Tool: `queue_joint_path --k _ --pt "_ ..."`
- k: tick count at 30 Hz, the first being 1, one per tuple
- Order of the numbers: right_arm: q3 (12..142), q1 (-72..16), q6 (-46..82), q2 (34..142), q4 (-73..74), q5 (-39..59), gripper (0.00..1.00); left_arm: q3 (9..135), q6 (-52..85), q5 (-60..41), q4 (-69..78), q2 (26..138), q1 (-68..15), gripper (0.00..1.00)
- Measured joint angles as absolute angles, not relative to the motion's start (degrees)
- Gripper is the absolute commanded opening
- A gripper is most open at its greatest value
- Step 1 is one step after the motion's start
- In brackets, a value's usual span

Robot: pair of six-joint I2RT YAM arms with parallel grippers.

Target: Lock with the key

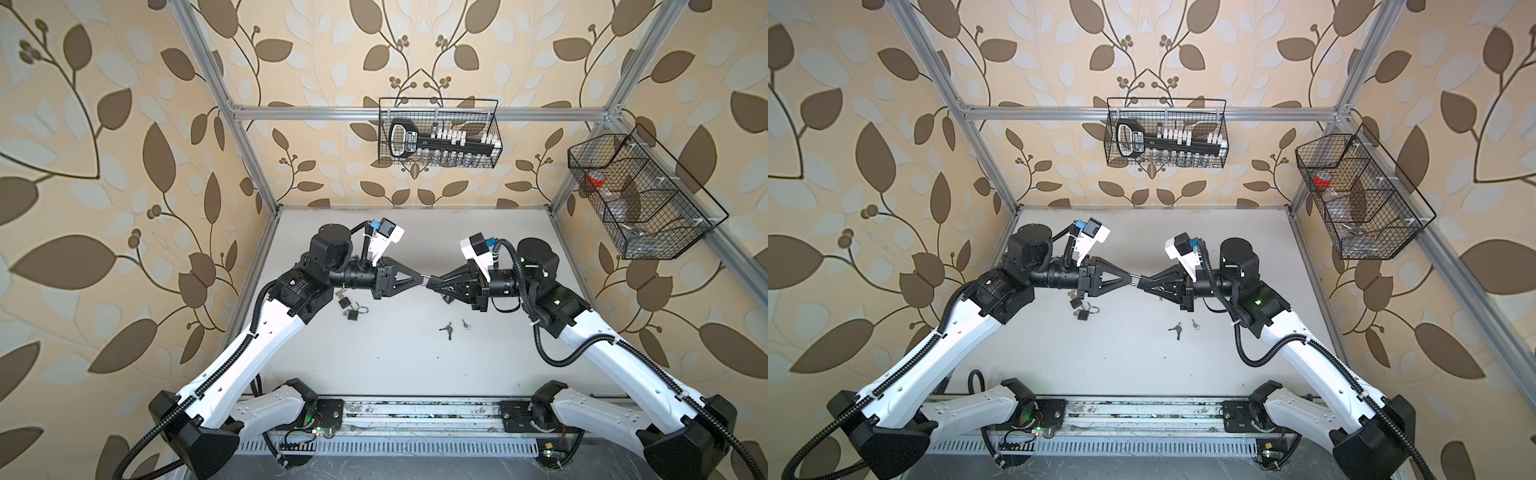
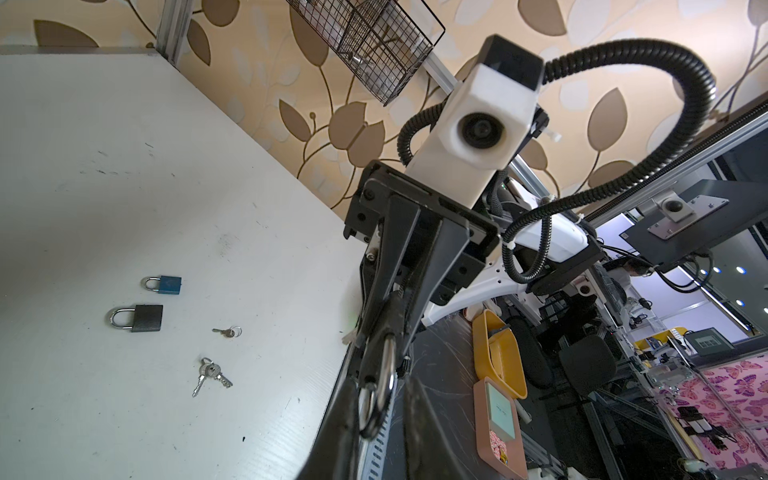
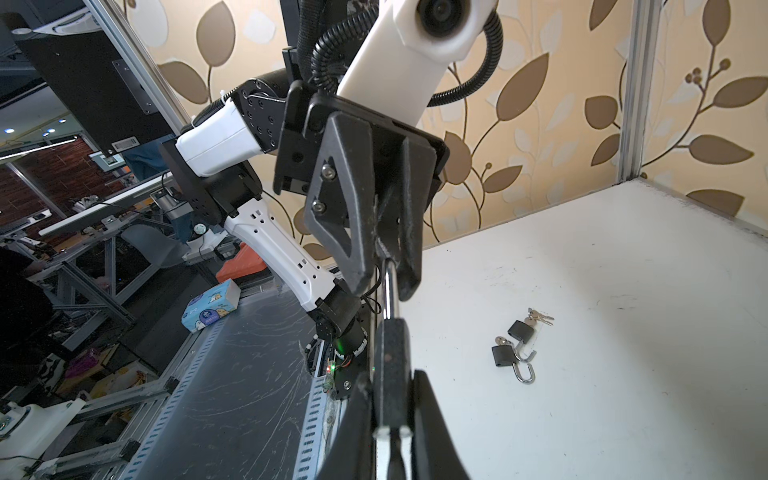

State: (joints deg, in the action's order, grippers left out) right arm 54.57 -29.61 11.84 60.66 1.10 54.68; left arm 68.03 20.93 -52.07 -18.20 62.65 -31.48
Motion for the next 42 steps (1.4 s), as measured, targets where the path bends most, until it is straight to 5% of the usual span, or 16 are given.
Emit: queue_joint_path --k 11,42 --pt "54.57 -29.56 13.5 60.66 1.69 54.68 0.0 68.03 20.91 -51.99 -18.06 62.65 -31.55 0.0" --pt "55.16 -29.71 22.06 61.12 7.88 58.85 0.0 68.03 20.93 -54.94 -14.72 61.34 -31.55 0.0"
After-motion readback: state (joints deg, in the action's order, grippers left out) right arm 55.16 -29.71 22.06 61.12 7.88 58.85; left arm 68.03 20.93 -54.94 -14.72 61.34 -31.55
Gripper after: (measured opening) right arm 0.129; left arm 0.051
